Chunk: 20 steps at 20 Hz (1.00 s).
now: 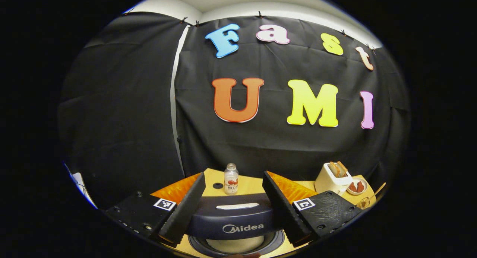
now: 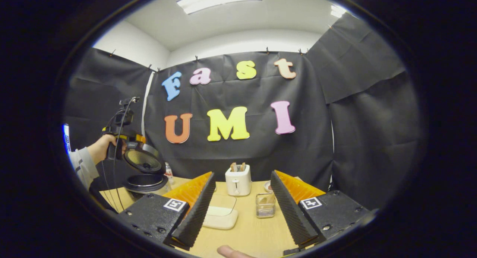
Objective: Close the left gripper, press the button to open the rice cooker; take a wooden spoon from the chopstick holder with the right hand, scoop a spoonful of rice and pour it into the rice cooker, then put the wooden spoon back into the chopstick holder.
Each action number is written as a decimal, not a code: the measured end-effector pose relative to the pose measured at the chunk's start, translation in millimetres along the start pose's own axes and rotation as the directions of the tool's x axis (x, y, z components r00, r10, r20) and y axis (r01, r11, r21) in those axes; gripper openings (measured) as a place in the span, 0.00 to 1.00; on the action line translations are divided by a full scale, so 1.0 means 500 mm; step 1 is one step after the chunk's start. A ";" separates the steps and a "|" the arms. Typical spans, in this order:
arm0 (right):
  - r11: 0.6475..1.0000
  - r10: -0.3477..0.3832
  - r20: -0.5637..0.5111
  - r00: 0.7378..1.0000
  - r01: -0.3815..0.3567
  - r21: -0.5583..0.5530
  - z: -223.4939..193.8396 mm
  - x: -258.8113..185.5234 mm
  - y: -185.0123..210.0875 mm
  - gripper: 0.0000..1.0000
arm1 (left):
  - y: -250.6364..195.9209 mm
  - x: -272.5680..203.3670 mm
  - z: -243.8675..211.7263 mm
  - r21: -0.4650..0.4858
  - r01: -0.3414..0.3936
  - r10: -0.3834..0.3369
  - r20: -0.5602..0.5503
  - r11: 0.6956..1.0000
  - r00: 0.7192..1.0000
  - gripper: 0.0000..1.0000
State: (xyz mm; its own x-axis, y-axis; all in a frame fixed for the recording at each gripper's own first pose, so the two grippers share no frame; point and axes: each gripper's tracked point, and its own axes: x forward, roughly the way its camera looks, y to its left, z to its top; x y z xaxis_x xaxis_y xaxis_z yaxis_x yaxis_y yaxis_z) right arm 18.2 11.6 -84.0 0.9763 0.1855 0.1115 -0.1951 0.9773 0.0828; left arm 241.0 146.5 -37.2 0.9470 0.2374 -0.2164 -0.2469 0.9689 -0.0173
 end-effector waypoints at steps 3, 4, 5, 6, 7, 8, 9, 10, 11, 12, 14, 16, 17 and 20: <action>1.000 0.014 -0.015 1.000 -0.014 0.020 -0.007 -0.027 0.008 0.96 | -0.015 -0.036 -0.071 0.011 0.017 -0.016 -0.048 1.000 0.999 0.98; 1.000 0.013 -0.013 1.000 -0.013 0.025 -0.004 -0.035 0.009 0.96 | -0.017 -0.045 -0.092 -0.002 0.025 -0.025 -0.064 1.000 0.998 0.96; 1.000 0.016 -0.007 1.000 -0.016 0.026 0.000 -0.042 0.011 0.96 | -0.022 -0.053 -0.120 -0.018 0.030 -0.032 -0.093 0.999 0.995 0.97; 0.999 0.019 -0.005 1.000 -0.019 0.027 0.000 -0.048 0.015 1.00 | -0.019 -0.062 -0.149 -0.013 0.026 -0.028 -0.119 1.000 0.992 0.97; 0.999 0.024 -0.004 1.000 -0.024 0.027 0.001 -0.055 0.018 1.00 | -0.020 -0.069 -0.174 -0.011 0.028 -0.029 -0.138 1.000 0.990 0.97; 0.999 0.027 -0.003 1.000 -0.027 0.024 0.003 -0.064 0.022 0.96 | -0.023 -0.074 -0.184 0.002 0.027 -0.027 -0.141 1.000 0.990 0.96; 0.999 0.028 -0.004 1.000 -0.028 0.021 0.004 -0.071 0.022 0.96 | -0.023 -0.077 -0.199 0.007 0.022 -0.021 -0.155 1.000 0.988 0.97; 0.999 0.033 -0.006 0.999 -0.033 0.024 0.002 -0.078 0.023 0.96 | -0.022 -0.084 -0.208 0.004 0.014 -0.013 -0.167 1.000 0.986 0.96; 0.999 0.042 -0.007 0.999 -0.041 0.035 0.004 -0.086 0.026 0.96 | -0.022 -0.088 -0.219 -0.003 0.003 -0.003 -0.183 1.000 0.983 0.96; 0.998 0.053 -0.008 0.999 -0.052 0.044 0.005 -0.094 0.030 0.96 | -0.024 -0.091 -0.230 -0.010 -0.005 0.003 -0.198 1.000 0.980 0.96; 0.995 0.082 0.007 0.997 -0.083 0.049 0.017 -0.107 0.041 0.96 | -0.027 -0.099 -0.251 -0.013 -0.016 0.013 -0.224 1.000 0.975 0.96; 0.995 0.090 0.017 0.996 -0.091 0.039 0.025 -0.113 0.043 0.96 | -0.031 -0.108 -0.273 0.005 -0.016 0.017 -0.251 1.000 0.968 0.96; 0.995 0.093 0.023 0.995 -0.094 0.037 0.029 -0.115 0.046 0.96 | -0.034 -0.114 -0.283 0.010 -0.016 0.018 -0.264 1.000 0.964 0.96; 0.993 0.112 0.020 0.994 -0.112 0.027 0.025 -0.109 0.065 0.96 | -0.038 -0.129 -0.288 0.013 -0.010 0.013 -0.264 1.000 0.964 0.97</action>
State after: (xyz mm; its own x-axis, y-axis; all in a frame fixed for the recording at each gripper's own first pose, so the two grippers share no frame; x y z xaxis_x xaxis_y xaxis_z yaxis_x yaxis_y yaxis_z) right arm -42.5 32.2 -75.2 0.9463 0.2915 0.1396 -0.3060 0.9472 0.0963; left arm 155.0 102.6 -163.6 0.8560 0.2227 -0.4665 -0.2533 0.9674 -0.0030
